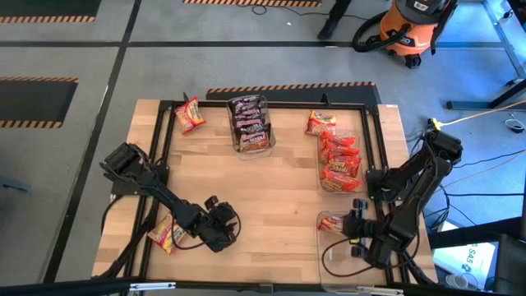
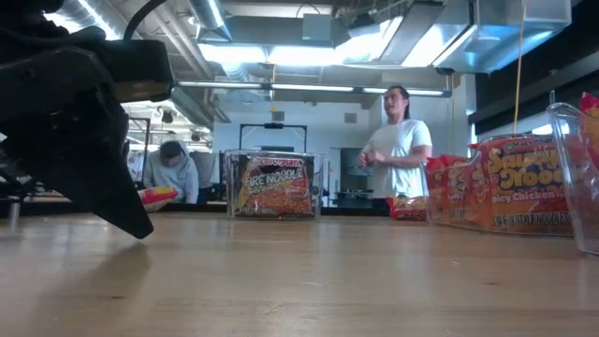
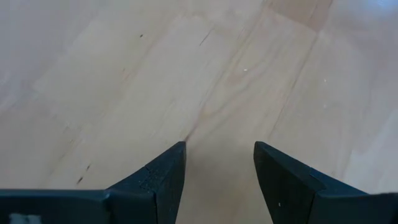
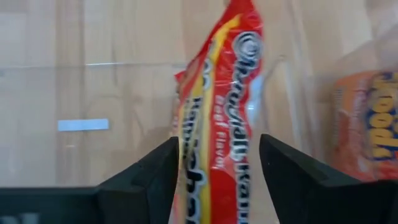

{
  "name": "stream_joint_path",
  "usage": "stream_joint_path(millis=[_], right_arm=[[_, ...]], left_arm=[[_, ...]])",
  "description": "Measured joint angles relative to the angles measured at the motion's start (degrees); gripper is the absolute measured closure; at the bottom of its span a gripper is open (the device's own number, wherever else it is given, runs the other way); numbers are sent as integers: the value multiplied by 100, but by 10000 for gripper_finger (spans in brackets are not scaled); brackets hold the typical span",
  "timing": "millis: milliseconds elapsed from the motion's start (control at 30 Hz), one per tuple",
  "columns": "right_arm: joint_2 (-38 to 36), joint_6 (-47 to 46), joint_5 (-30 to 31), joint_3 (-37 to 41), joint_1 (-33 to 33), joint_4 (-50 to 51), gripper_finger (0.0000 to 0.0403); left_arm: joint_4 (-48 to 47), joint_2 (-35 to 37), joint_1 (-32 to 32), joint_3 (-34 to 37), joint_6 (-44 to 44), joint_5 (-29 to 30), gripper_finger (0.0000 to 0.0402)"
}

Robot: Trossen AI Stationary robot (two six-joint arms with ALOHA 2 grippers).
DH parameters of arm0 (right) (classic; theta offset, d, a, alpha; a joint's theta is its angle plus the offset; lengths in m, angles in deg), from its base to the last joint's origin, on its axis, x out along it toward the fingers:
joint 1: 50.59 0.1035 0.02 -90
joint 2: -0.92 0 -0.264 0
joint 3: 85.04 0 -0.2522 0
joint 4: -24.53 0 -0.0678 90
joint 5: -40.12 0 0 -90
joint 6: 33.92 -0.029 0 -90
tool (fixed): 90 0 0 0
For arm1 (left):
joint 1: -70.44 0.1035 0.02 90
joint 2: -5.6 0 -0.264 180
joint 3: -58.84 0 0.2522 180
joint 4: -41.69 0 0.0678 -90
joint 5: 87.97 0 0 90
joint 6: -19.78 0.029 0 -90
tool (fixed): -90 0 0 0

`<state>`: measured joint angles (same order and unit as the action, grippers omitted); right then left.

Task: Sort Maruchan noodles
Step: Put the red noodle pack into the bottom transparent bin

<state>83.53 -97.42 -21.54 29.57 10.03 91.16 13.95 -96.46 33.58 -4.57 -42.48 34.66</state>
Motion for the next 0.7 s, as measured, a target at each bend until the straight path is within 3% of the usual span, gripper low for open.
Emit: stream_joint_path(millis=[433,700], right_arm=[[0,-71,-164,-106,0,513,221],[-4,-74,-58,-821,0,1039,221]], left_arm=[[11,4,0,0,-4,-27,217],[43,7,20,-2,-18,-47,217]])
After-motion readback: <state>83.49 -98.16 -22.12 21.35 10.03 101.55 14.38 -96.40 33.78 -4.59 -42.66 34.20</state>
